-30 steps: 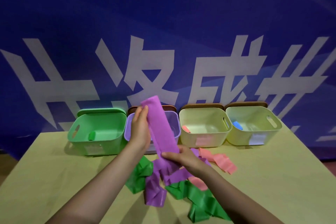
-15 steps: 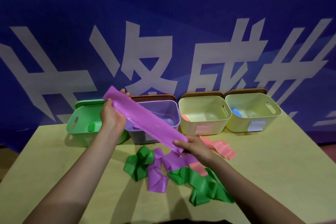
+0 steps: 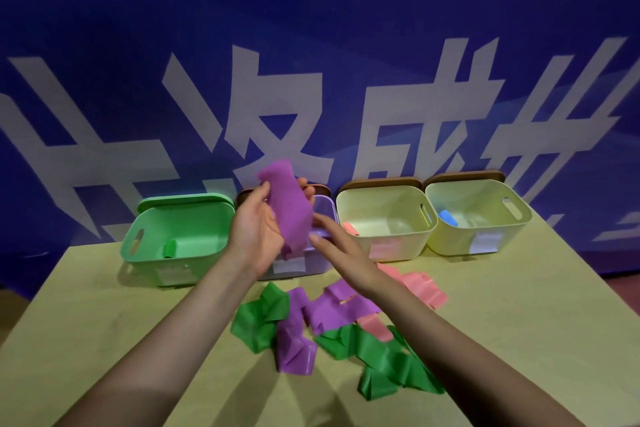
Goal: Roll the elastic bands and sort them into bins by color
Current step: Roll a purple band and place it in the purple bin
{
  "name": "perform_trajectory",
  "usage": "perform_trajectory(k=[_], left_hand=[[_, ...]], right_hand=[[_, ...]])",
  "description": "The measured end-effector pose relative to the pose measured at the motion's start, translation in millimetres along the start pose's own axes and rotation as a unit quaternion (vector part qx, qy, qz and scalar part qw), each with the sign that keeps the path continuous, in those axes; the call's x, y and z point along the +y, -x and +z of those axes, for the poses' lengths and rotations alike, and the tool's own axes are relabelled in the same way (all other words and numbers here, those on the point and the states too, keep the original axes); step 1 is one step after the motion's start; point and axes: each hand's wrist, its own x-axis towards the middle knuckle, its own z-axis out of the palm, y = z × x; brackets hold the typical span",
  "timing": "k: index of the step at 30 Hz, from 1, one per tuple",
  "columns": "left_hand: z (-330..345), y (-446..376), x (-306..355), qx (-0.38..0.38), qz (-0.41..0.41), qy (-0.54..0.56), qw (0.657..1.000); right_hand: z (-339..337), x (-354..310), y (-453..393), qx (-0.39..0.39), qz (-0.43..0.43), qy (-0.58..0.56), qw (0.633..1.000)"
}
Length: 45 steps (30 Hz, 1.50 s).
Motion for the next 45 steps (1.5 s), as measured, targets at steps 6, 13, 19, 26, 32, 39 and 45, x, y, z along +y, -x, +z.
perform_trajectory(k=[6, 13, 19, 26, 32, 39, 45], left_hand=[[3.2, -2.5, 11.2, -0.007, 0.029, 0.021, 0.999], [-11.9, -8.0, 5.1, 0.031, 0.062, -0.015, 0.997], [-10.5, -15.5, 8.6, 0.038, 0.068, 0.003, 0.997], [-7.8, -19.0, 6.4, 0.023, 0.036, -0.012, 0.999], [-3.1, -19.6, 10.5, 0.006, 0.041, -0.020, 0.999], [-9.9, -28.1, 13.1, 0.019, 0.070, -0.008, 0.997], [-18.8, -37.2, 7.2, 0.029, 0.061, 0.027, 0.997]], right_hand=[[8.8, -26.4, -20.2, -0.003, -0.025, -0.036, 0.999], [10.1, -28.3, -20.1, 0.000, -0.045, 0.016, 0.999], [1.5, -22.8, -16.1, -0.037, 0.015, 0.007, 0.999], [-0.3, -17.2, -13.5, -0.011, 0.077, -0.084, 0.993], [-3.7, -31.6, -16.4, -0.056, 0.079, -0.073, 0.993], [-1.2, -22.3, -19.2, -0.048, 0.080, -0.102, 0.990], [3.3, -8.4, -18.8, -0.018, 0.083, -0.070, 0.994]])
